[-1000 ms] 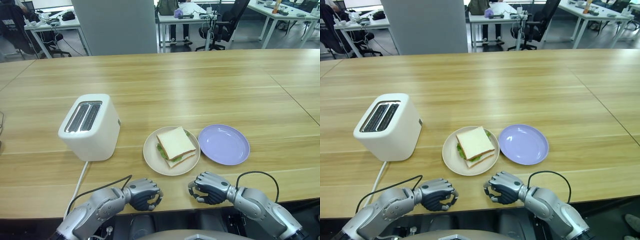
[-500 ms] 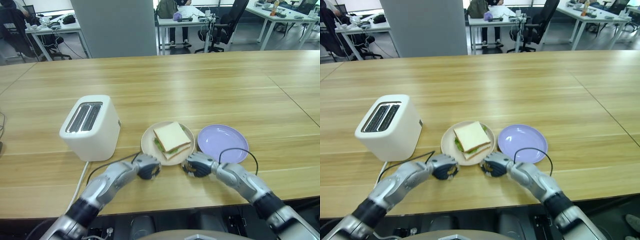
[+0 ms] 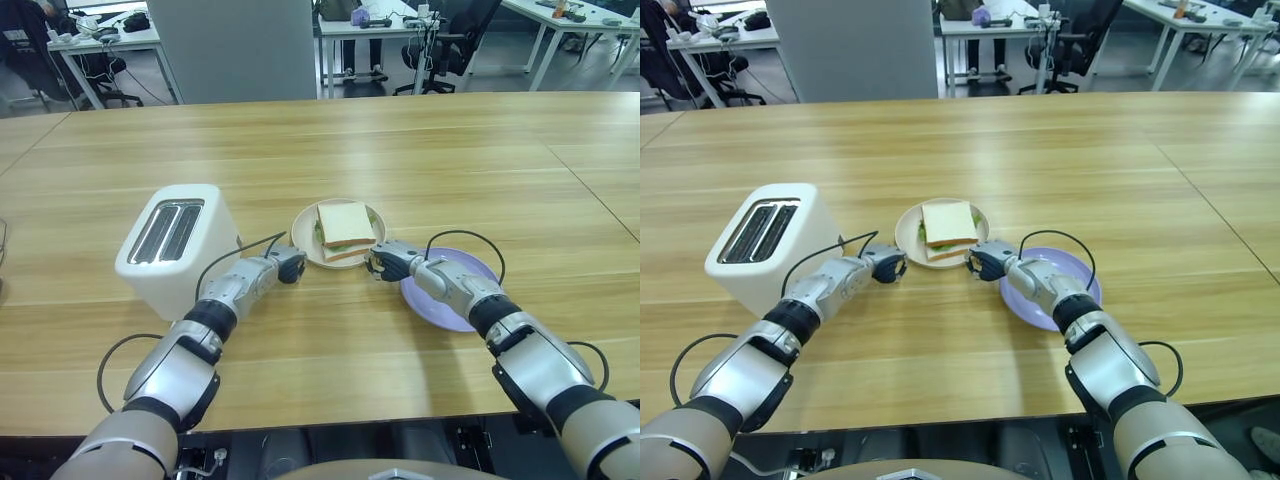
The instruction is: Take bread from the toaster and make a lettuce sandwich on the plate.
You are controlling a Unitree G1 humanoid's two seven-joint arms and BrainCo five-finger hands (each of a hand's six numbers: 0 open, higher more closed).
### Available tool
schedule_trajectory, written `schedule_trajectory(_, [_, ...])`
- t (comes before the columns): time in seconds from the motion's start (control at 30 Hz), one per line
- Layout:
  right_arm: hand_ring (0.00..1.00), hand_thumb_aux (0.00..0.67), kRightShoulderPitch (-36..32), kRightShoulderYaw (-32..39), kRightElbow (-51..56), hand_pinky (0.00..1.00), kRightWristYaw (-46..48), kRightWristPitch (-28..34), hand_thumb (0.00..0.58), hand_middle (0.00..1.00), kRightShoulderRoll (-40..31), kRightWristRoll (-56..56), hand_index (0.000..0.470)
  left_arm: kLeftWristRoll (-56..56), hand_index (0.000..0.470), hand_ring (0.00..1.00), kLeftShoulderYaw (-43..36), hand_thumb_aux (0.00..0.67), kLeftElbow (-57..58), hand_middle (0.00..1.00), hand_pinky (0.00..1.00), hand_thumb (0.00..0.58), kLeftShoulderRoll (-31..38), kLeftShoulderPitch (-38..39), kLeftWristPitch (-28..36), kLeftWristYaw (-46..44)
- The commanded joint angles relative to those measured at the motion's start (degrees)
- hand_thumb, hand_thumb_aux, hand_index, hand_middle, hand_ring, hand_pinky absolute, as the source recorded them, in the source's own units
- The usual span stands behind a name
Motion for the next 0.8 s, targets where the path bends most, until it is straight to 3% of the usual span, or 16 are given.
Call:
schedule_trajectory(0.03, [1.0,0.67,-1.0,0.3,0.3,1.0,-1.6,-1.9,0.58,1.0,-1.5,0.3,0.46,-2.1,0.46,1.0,0.7,0.67,-3.3,1.0,1.0,0.58,2.2,0.9,-1.3,0.6])
schedule_trajectory(0.3, [1.0,0.67,5.4,-9.7,-18.5,1.0,-2.1,-7.6,0.58,1.0,-11.7,10.3,0.46,-14.6,0.46,1.0,14.2,0.67,-34.4,1.0,1.0,0.58,9.1,15.9,-0.4,0.5])
schedule_trajectory(0.33, [1.0,0.67,6.8,-11.6,-21.8,1.0,-2.4,-7.7,0.58,1.0,-12.9,11.7,0.46,-15.9,0.424,1.0,16.1,0.617,-37.6,1.0,1.0,0.576,9.1,17.3,-0.5,1.4])
schedule_trajectory(0.37, [1.0,0.67,8.8,-14.1,-25.8,1.0,-3.7,-7.9,0.58,1.0,-14.2,13.2,0.46,-17.5,0.424,1.0,18.7,0.617,-41.1,1.0,1.0,0.576,8.6,19.0,-0.6,3.3])
schedule_trajectory(0.4, [1.0,0.67,10.9,-16.5,-29.7,1.0,-4.8,-8.3,0.58,1.0,-15.1,14.5,0.46,-18.7,0.137,1.0,20.9,0.2,-44.2,1.0,1.0,0.294,7.8,20.5,-1.0,5.4])
schedule_trajectory(0.43, [1.0,0.67,13.2,-18.6,-33.3,1.0,-5.7,-8.3,0.58,1.0,-15.6,15.7,0.46,-19.6,0.0,1.0,22.7,0.0,-46.6,1.0,1.0,0.0,7.1,21.8,-1.6,7.4])
schedule_trajectory(0.47, [0.97,0.562,16.0,-20.6,-37.2,0.97,-6.8,-8.4,0.565,0.97,-16.0,16.3,0.386,-19.9,0.0,0.76,24.2,0.0,-48.6,0.76,0.76,0.0,6.3,23.1,-2.8,10.0])
schedule_trajectory(0.5, [0.84,0.349,18.6,-21.9,-40.6,0.84,-7.7,-8.1,0.447,0.84,-16.2,16.2,0.24,-20.2,0.0,0.38,25.1,0.0,-49.9,0.38,0.38,0.0,5.7,24.1,-4.2,11.8])
schedule_trajectory(0.53, [0.66,0.0,21.5,-23.1,-43.9,0.66,-8.7,-8.0,0.0,0.66,-16.3,15.8,0.0,-20.3,0.0,0.06,25.9,0.0,-50.9,0.06,0.06,0.0,5.1,25.1,-5.8,13.8])
schedule_trajectory(0.57, [0.6,0.0,23.9,-24.1,-46.3,0.6,-9.3,-8.1,0.0,0.6,-16.2,15.6,0.0,-20.1,0.0,0.0,26.4,0.0,-51.4,0.0,0.0,0.0,4.6,25.8,-7.4,15.6])
schedule_trajectory(0.6, [0.6,0.0,26.0,-24.8,-48.3,0.6,-10.1,-8.3,0.0,0.6,-16.1,14.9,0.0,-20.2,0.0,0.0,26.8,0.0,-51.9,0.0,0.0,0.0,4.2,26.5,-8.8,17.0])
schedule_trajectory(0.63, [0.09,0.0,28.4,-25.5,-50.2,0.09,-11.2,-8.6,0.0,0.09,-16.1,14.0,0.0,-20.4,0.0,0.0,27.2,0.0,-52.6,0.0,0.0,0.0,3.6,27.4,-10.4,18.5])
schedule_trajectory(0.67, [0.0,0.0,30.4,-26.2,-51.7,0.0,-12.5,-9.2,0.0,0.0,-16.0,13.2,0.0,-20.6,0.0,0.0,27.7,0.0,-53.5,0.0,0.0,0.0,3.1,28.4,-12.0,19.9])
schedule_trajectory(0.8, [0.0,0.0,37.9,-29.5,-55.2,0.0,-17.7,-12.3,0.0,0.0,-15.3,12.7,0.0,-21.6,0.0,0.0,28.6,0.0,-56.5,0.0,0.0,0.0,1.1,32.7,-16.6,22.7])
